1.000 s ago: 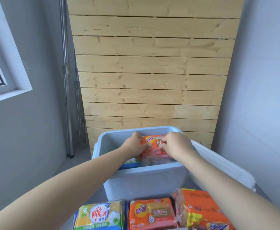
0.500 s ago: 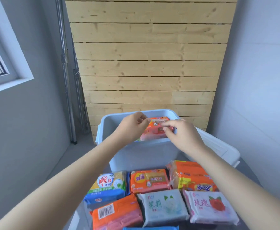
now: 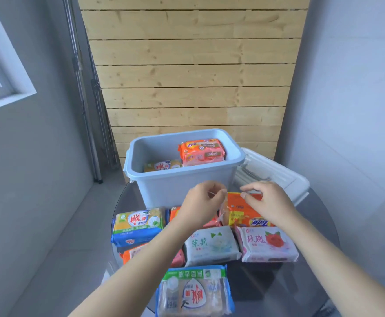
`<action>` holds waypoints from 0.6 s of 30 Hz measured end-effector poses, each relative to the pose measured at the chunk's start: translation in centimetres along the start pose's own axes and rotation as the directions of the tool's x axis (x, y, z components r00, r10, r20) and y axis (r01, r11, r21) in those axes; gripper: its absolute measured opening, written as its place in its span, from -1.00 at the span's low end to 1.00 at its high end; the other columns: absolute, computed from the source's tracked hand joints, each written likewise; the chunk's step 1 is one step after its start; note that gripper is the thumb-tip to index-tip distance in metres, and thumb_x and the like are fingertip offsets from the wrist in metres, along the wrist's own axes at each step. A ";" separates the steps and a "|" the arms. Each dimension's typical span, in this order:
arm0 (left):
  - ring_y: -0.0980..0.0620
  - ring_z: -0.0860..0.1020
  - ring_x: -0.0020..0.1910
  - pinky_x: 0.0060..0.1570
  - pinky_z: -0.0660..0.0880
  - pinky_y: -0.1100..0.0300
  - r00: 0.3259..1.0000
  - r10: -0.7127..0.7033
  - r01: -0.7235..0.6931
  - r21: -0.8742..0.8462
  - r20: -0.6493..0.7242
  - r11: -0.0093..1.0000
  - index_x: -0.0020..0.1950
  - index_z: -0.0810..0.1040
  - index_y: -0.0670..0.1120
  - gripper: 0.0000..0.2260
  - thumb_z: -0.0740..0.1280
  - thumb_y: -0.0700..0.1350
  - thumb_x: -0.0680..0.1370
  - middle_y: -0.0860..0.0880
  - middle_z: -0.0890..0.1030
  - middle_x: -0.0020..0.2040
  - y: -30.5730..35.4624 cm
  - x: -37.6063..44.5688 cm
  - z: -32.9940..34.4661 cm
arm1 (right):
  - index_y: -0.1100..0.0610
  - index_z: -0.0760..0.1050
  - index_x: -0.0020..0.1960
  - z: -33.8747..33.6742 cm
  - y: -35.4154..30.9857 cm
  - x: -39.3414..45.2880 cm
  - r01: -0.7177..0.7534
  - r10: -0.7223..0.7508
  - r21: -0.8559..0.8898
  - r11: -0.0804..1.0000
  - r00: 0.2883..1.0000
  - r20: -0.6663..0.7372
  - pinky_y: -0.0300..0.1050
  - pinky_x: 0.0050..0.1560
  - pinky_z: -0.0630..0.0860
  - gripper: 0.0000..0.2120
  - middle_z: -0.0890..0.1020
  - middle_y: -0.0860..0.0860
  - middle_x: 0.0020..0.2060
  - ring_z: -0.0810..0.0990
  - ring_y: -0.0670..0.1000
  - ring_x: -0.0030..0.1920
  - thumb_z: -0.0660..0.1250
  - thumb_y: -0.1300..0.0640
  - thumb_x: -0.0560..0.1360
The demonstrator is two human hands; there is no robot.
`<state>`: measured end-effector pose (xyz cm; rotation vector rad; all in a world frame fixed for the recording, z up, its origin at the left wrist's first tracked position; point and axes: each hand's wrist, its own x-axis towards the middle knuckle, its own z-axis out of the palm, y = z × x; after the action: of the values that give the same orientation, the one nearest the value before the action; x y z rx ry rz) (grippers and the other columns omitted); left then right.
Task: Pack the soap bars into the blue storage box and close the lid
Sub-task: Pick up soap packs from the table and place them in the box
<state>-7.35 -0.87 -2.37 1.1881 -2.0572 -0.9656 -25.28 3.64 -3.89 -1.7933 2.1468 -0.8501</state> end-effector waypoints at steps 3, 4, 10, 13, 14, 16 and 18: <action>0.09 0.56 -0.09 -0.11 0.47 0.24 0.996 -0.074 0.074 0.004 0.052 0.997 0.08 0.57 -0.04 -0.82 0.28 0.00 0.56 0.06 0.60 -0.05 -0.9 0.4 1.5 | 0.00 0.58 0.18 0.1 0.8 0.0 -0.050 0.052 -0.037 0.998 0.997 0.056 -0.03 0.28 0.41 -0.68 0.62 -0.03 0.16 0.50 0.05 0.25 0.35 -0.03 0.45; 0.09 0.57 -0.04 -0.11 0.49 0.25 0.993 -0.100 0.101 -0.007 0.069 0.995 0.12 0.56 -0.04 -0.80 0.29 0.00 0.56 0.04 0.61 0.01 -1.3 0.6 2.0 | -0.05 0.55 0.22 0.2 1.2 0.0 -0.067 0.073 -0.080 0.995 0.995 0.069 0.01 0.31 0.37 -0.65 0.58 -0.04 0.20 0.45 0.08 0.29 0.33 -0.08 0.45; 0.00 0.53 0.19 0.04 0.43 0.20 0.971 -0.225 0.223 0.028 0.085 0.974 0.36 0.42 -0.07 -0.58 0.32 0.03 0.54 -0.05 0.57 0.21 -1.7 1.5 3.7 | 0.02 0.20 0.47 0.4 2.6 0.0 -0.307 0.321 -0.097 0.947 0.925 0.202 0.05 0.29 0.42 -0.35 0.44 0.06 0.37 0.42 0.12 0.34 0.26 -0.19 0.47; -0.02 0.52 -0.09 -0.11 0.44 0.16 0.965 -0.253 0.242 0.128 0.075 0.962 0.11 0.54 -0.15 -0.70 0.30 0.06 0.54 -0.05 0.56 -0.06 -1.6 1.9 4.1 | 0.07 0.27 0.39 0.2 2.6 0.3 -0.401 0.388 -0.008 0.916 0.882 0.266 0.02 0.12 0.56 -0.39 0.60 0.04 0.18 0.61 0.04 0.09 0.29 -0.18 0.45; -0.02 0.51 -0.17 -0.20 0.43 0.17 0.961 -0.264 0.251 0.140 0.085 0.958 -0.01 0.55 -0.17 -0.70 0.30 0.07 0.54 -0.06 0.56 -0.13 -1.6 1.9 4.2 | 0.07 0.35 0.29 0.1 2.8 0.4 -0.421 0.398 0.030 0.906 0.876 0.270 0.03 0.06 0.59 -0.47 0.65 0.02 0.07 0.65 0.02 -0.02 0.31 -0.18 0.44; -0.04 0.54 -0.21 -0.26 0.43 0.19 0.956 -0.275 0.255 0.165 0.105 0.953 -0.08 0.57 -0.18 -0.65 0.29 0.12 0.53 -0.11 0.60 -0.12 -1.6 1.9 4.6 | 0.06 0.44 0.13 -0.3 2.7 0.4 -0.443 0.408 0.075 0.894 0.870 0.277 0.05 0.02 0.61 -0.60 0.67 -0.01 -0.05 0.67 -0.01 -0.12 0.33 -0.17 0.42; -0.04 0.57 -0.16 -0.19 0.48 0.12 0.947 -0.291 0.271 0.151 0.136 0.951 -0.03 0.59 -0.15 -0.65 0.29 0.15 0.52 -0.17 0.63 -0.03 -1.6 2.0 4.6 | 0.08 0.46 0.09 -0.4 2.7 0.1 -0.445 0.407 0.113 0.888 0.877 0.255 0.07 0.03 0.61 -0.63 0.67 -0.01 -0.06 0.67 0.01 -0.11 0.36 -0.14 0.42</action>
<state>-10.94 -1.77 -6.05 1.5532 -2.1376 -1.1000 -27.72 3.85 -5.04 -1.1951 2.1277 -0.6568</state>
